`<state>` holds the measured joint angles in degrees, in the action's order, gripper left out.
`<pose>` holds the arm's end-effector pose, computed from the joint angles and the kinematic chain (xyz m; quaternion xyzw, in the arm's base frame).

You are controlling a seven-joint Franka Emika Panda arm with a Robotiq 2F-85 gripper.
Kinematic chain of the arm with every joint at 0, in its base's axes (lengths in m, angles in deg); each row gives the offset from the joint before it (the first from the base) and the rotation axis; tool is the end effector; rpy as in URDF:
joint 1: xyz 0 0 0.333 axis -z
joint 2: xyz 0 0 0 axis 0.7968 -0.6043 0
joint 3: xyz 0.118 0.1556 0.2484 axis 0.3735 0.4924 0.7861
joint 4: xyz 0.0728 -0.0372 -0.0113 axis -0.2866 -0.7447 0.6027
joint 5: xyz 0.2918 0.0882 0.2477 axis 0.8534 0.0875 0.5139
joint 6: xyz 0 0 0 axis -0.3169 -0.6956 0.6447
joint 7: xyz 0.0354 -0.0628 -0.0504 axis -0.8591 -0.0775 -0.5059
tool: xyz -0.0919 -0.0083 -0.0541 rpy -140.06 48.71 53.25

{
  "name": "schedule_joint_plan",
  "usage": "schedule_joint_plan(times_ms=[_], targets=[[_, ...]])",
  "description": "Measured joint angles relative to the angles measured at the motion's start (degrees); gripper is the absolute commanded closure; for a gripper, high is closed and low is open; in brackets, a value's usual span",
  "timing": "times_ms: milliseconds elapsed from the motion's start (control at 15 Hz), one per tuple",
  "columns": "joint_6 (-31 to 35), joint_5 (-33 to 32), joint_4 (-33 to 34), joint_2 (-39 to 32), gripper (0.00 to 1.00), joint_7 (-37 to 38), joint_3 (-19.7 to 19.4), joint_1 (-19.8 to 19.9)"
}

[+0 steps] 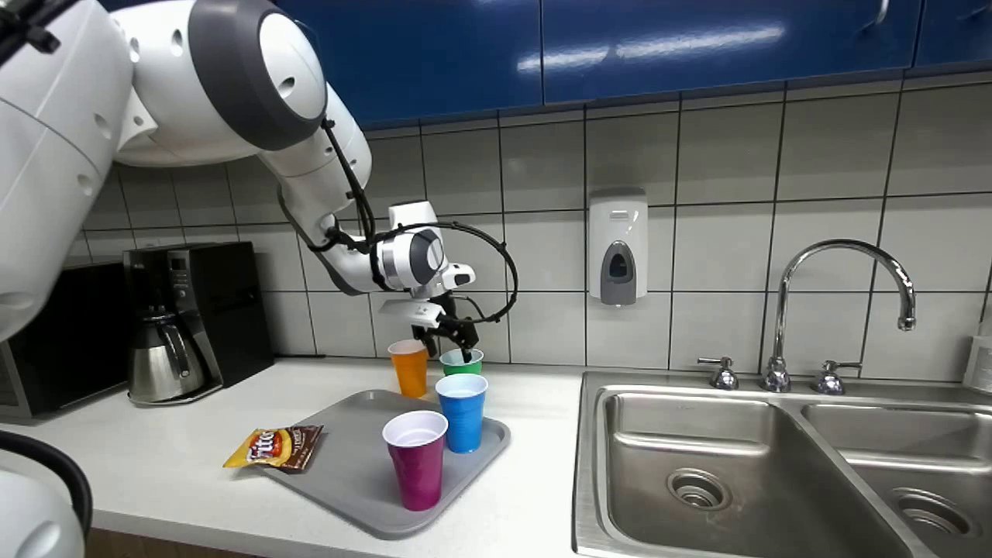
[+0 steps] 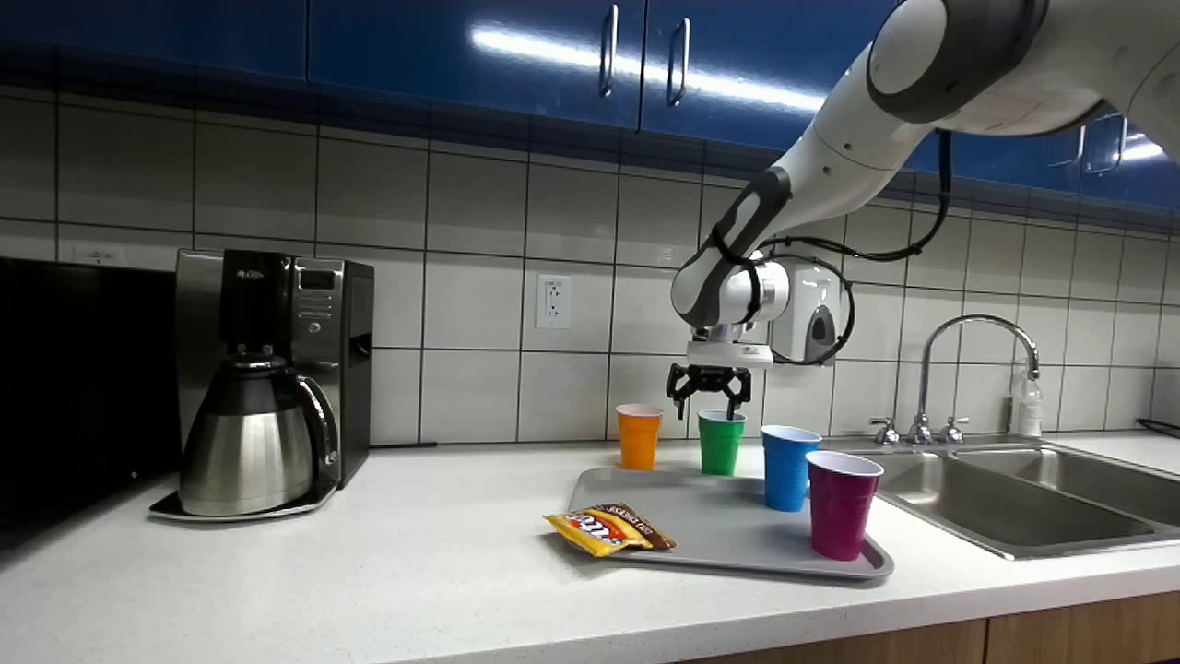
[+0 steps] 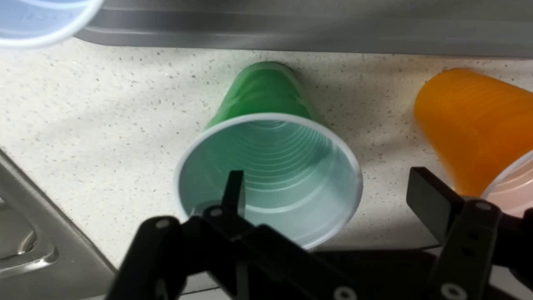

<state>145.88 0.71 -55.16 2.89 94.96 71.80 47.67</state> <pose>0.7077 0.0068 0.2770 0.9839 -0.1165 0.1333 0.0263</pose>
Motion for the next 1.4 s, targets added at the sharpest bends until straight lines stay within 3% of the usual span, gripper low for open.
schedule_joint_plan(times_ms=[133,200,333,867,933,1400], targets=[[0.0,0.0,0.6,-0.7,0.0,0.3,0.0,0.0],[0.0,0.0,0.9,-1.0,0.25,0.4,-0.1,0.0],[0.0,0.0,1.2,-1.4,0.34,0.5,-0.1,0.0],[0.0,0.0,1.7,-1.8,0.95,0.6,-0.1,0.0],[0.0,0.0,1.7,-1.8,1.0,0.6,-0.1,0.0],[0.1,-0.2,2.9,-1.8,0.99,0.6,-0.1,-0.6]])
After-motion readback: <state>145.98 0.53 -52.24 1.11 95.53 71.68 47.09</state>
